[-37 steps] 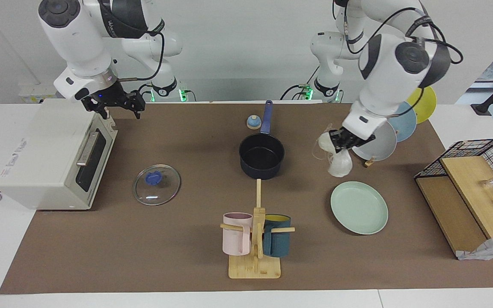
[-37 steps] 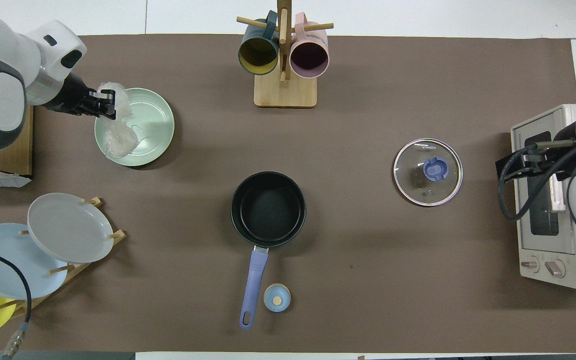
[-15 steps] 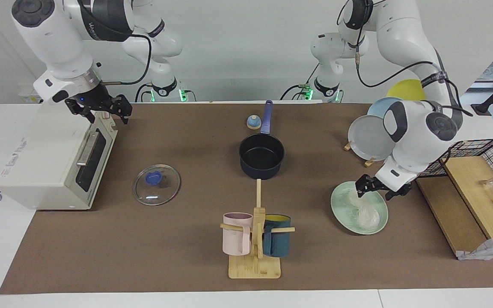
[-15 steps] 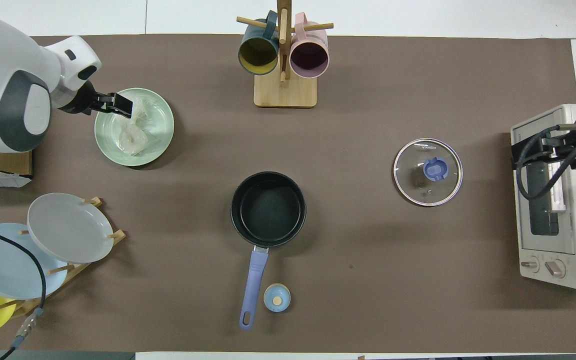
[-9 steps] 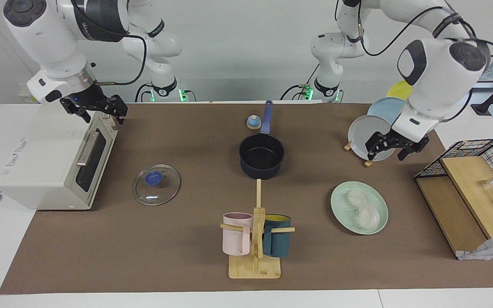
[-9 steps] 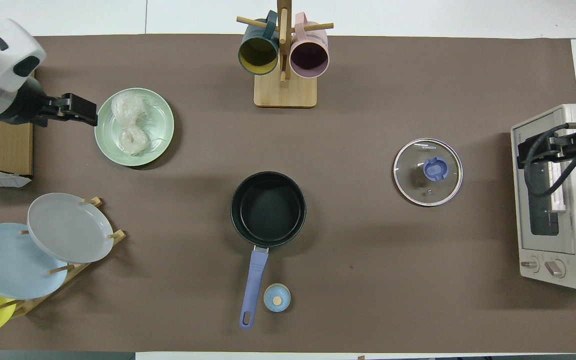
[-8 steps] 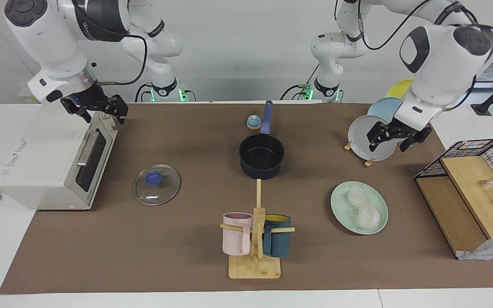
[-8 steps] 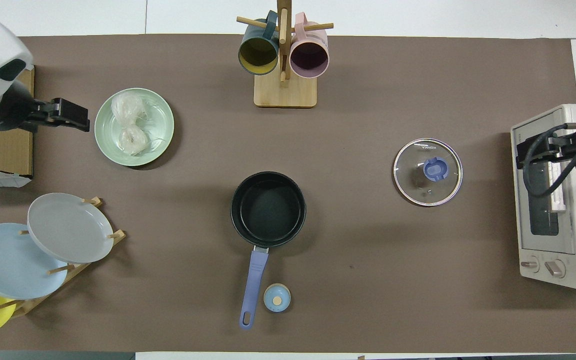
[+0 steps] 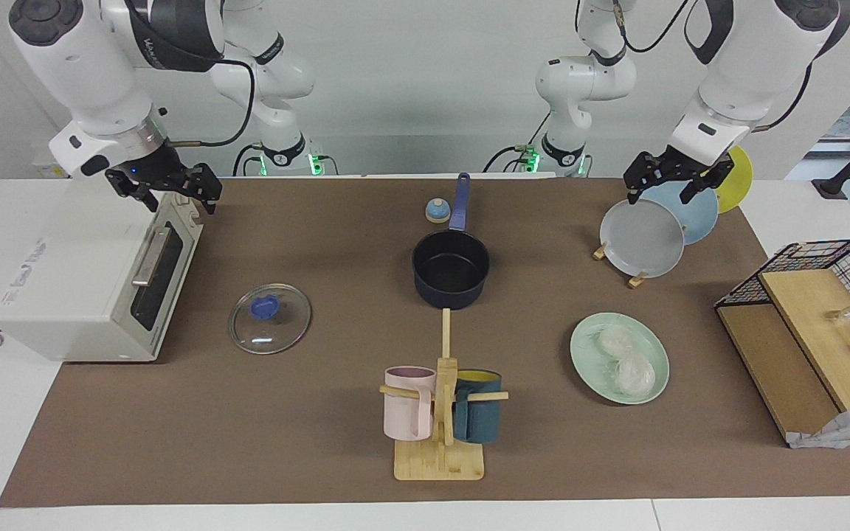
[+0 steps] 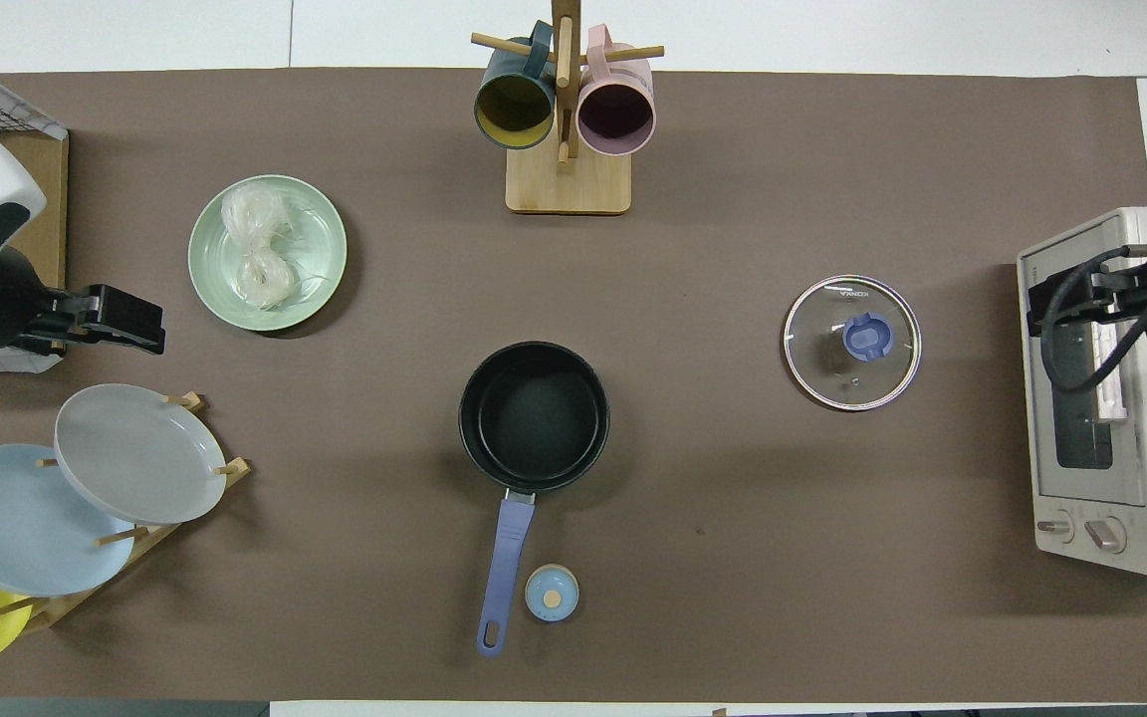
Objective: Transfer vermicelli from pot to plate
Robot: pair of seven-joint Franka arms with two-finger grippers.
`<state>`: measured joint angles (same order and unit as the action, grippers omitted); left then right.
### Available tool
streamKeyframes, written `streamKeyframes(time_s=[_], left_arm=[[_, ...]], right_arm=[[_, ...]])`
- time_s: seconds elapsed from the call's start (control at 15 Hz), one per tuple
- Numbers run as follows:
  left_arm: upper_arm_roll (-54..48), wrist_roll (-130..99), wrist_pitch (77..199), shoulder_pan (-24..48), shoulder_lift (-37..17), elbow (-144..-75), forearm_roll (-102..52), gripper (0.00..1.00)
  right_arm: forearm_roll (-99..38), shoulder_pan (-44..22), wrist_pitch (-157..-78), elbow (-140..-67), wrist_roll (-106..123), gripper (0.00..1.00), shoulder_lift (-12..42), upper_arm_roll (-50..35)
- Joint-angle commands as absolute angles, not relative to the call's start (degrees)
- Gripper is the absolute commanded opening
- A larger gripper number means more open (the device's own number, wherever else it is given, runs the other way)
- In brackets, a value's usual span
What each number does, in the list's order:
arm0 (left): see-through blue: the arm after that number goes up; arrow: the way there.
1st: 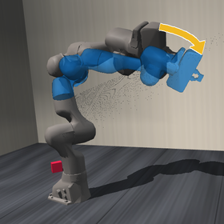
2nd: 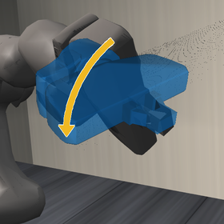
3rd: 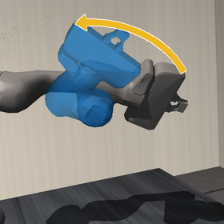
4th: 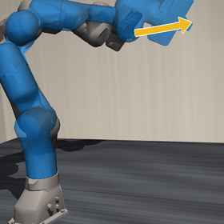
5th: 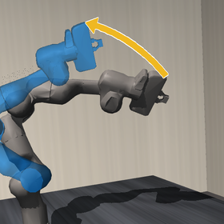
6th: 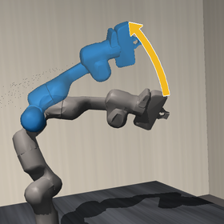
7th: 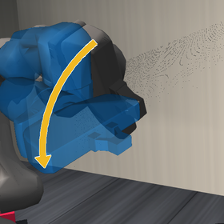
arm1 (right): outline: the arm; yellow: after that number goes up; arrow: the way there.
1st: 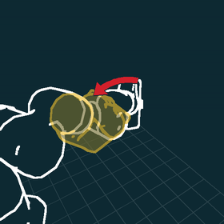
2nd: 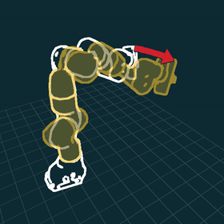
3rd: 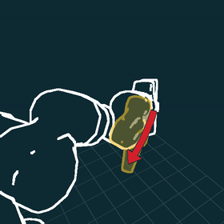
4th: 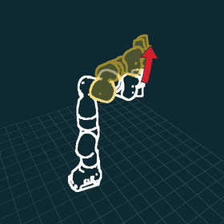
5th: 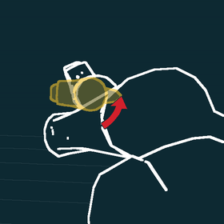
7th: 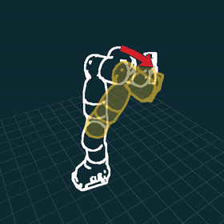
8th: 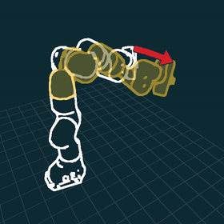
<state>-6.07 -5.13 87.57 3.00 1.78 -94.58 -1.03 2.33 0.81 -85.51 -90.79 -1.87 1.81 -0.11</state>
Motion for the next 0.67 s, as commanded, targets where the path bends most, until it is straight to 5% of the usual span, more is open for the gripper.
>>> streamKeyframes(time_s=[0.0, 0.6], left_arm=[[-5.71, -7.56, 89.03, 4.04, 3.52, -96.34, -0.17, 1.00], [-5.98, -7.47, 88.86, 3.61, 3.52, -95.27, -1.93, 1.00]], right_arm=[[1.05, 1.32, -84.81, -90.61, -2.20, 1.00, 1.41, -0.26], [1.05, 1.32, -84.81, -90.62, -2.20, 1.00, 1.41, -0.26]])
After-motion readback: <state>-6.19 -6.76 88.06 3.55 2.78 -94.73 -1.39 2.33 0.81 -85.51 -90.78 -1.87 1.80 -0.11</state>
